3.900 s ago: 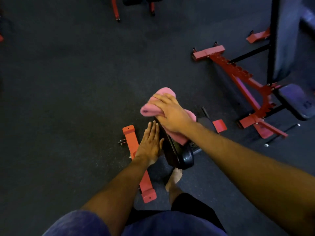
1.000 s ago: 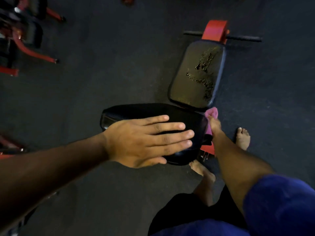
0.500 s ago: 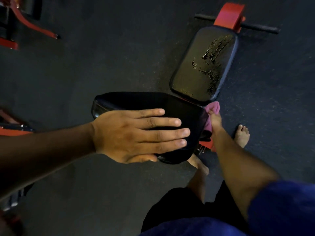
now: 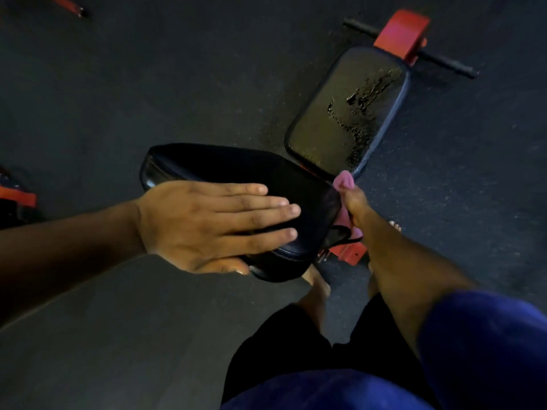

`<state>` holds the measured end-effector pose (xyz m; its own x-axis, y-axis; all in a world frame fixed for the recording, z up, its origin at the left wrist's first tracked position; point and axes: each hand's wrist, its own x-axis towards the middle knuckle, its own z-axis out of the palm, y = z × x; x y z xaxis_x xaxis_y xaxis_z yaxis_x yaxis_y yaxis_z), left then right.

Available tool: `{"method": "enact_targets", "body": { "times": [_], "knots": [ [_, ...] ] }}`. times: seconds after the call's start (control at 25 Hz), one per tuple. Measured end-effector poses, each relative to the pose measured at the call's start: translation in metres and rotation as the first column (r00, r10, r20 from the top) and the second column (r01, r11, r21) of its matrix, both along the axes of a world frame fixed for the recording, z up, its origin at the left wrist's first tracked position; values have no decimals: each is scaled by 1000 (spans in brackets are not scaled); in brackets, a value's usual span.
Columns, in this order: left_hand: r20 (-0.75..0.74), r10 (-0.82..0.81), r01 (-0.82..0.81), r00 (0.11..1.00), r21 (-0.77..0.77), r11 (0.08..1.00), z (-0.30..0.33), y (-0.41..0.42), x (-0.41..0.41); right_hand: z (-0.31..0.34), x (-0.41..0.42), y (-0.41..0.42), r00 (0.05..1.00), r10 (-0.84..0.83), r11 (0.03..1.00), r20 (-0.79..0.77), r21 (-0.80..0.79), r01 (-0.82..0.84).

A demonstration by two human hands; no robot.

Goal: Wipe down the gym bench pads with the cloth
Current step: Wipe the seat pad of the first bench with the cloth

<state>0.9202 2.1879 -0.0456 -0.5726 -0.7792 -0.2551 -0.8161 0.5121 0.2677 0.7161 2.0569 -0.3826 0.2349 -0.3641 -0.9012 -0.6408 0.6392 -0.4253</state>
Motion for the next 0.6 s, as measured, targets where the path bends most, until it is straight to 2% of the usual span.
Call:
{"method": "enact_targets", "body": {
  "times": [0.08, 0.16, 0.24, 0.4, 0.48, 0.52, 0.6],
  "knots": [
    [-4, -77, 76, 997, -84, 994, 5, -4, 1, 40, -3, -29, 983, 177, 974, 42, -152, -169],
    [20, -52, 54, 998, -132, 990, 6, -4, -1, 71, -17, -52, 916, 396, 864, 68, -364, -347],
    [51, 41, -33, 998, -153, 988, 7, -3, -6, 112, -32, -65, 867, 495, 776, 50, -475, -415],
    [-3, 314, -309, 950, -177, 934, 9, 11, -18, 202, -26, -75, 834, 551, 675, 3, -590, -443],
    [-30, 437, -428, 899, -271, 862, 1, 20, -21, 248, -7, -77, 835, 551, 650, 22, -638, -413],
    [-75, 513, -507, 855, -329, 797, -4, 24, -26, 268, 6, -75, 819, 572, 626, 45, -670, -399],
    [-191, 683, -696, 705, -371, 615, -10, 29, -39, 304, 37, -68, 771, 628, 592, 105, -708, -386]
  ]
}}
